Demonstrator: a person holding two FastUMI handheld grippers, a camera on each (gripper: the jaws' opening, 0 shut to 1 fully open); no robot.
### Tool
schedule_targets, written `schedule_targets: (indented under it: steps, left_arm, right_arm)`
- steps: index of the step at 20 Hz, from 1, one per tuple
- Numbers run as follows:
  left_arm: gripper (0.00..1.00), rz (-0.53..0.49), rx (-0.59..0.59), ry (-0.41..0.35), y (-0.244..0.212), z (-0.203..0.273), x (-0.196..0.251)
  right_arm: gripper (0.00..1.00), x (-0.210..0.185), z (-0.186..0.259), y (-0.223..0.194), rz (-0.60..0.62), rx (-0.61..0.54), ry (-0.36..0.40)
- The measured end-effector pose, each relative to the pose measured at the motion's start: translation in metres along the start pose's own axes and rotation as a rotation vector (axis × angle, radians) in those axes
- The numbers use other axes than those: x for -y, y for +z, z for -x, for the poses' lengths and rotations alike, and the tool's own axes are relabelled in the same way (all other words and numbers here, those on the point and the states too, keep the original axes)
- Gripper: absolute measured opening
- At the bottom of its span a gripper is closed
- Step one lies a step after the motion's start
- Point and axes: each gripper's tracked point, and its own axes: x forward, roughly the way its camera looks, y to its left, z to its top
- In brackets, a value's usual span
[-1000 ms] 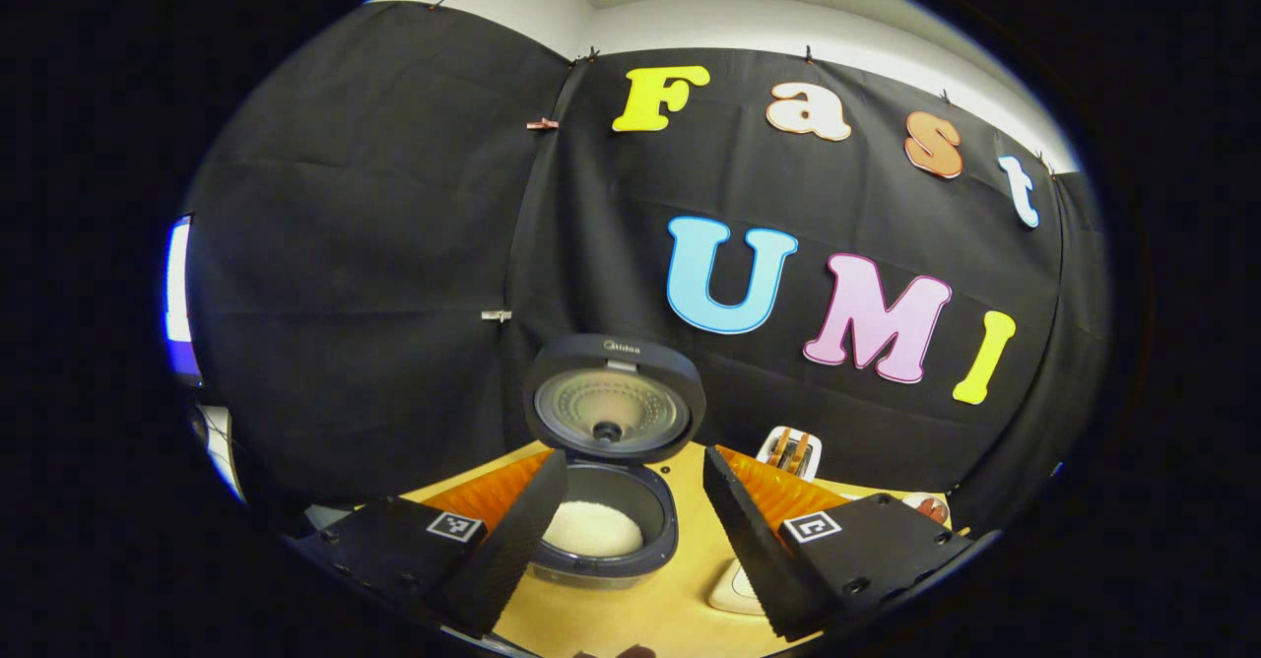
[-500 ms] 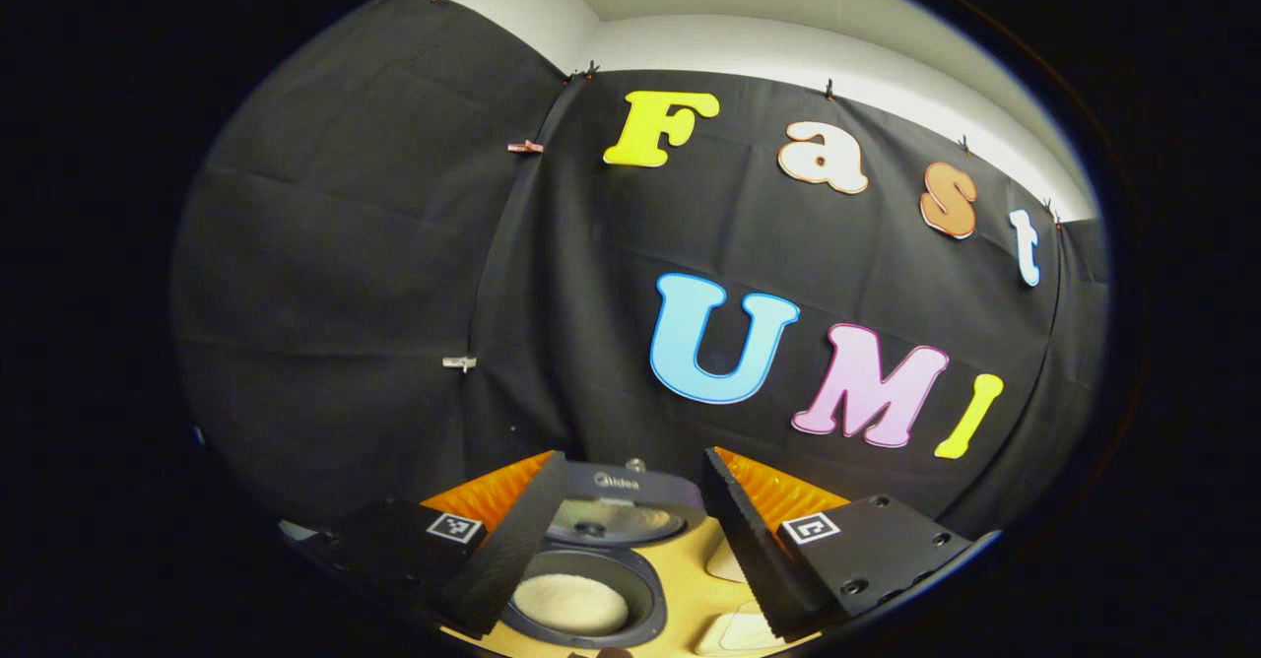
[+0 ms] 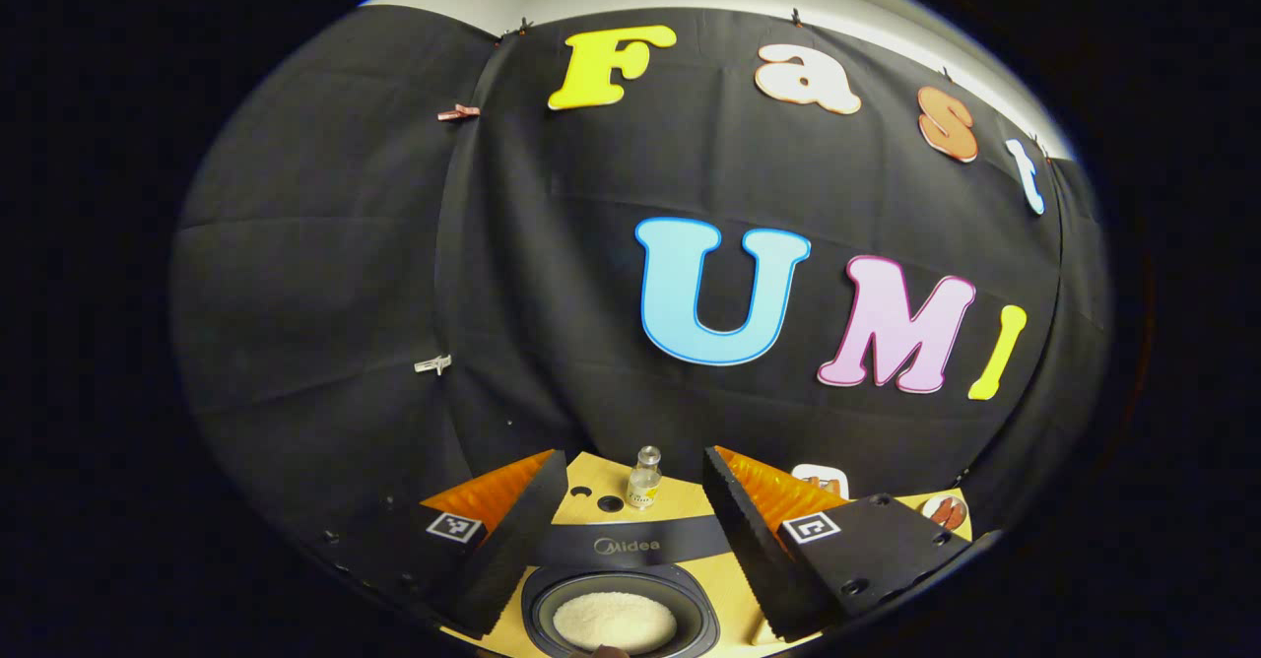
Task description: Close the left gripper, press the button to open the rice cooker; take a wooden spoon from the chopstick holder with the right hand, scoop a spoonful of rice and pour it into the rice cooker, then put the wooden spoon back into the chopstick holder.
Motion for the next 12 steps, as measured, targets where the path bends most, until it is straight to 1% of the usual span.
schedule_targets:
  steps: [4, 6, 9, 12]
  left_arm:
    - [0.95, -0.045, -0.067, 0.05, -0.02, -0.028, -0.014]
    - [0.95, -0.041, -0.11, 0.073, -0.032, -0.034, -0.024]
    - [0.95, -0.027, -0.137, 0.083, -0.048, -0.037, -0.026]
    - [0.98, -0.016, -0.145, 0.09, -0.062, -0.025, -0.025]
  right_arm:
    - [0.98, -0.004, -0.001, -0.001, -0.021, -0.012, 0.002]
    - [0.99, -0.008, -0.002, -0.004, -0.015, -0.019, 0.013]
    - [0.99, -0.012, -0.004, -0.01, 0.01, -0.037, 0.032]
    - [0.98, -0.021, -0.011, -0.012, 0.013, -0.054, 0.065]
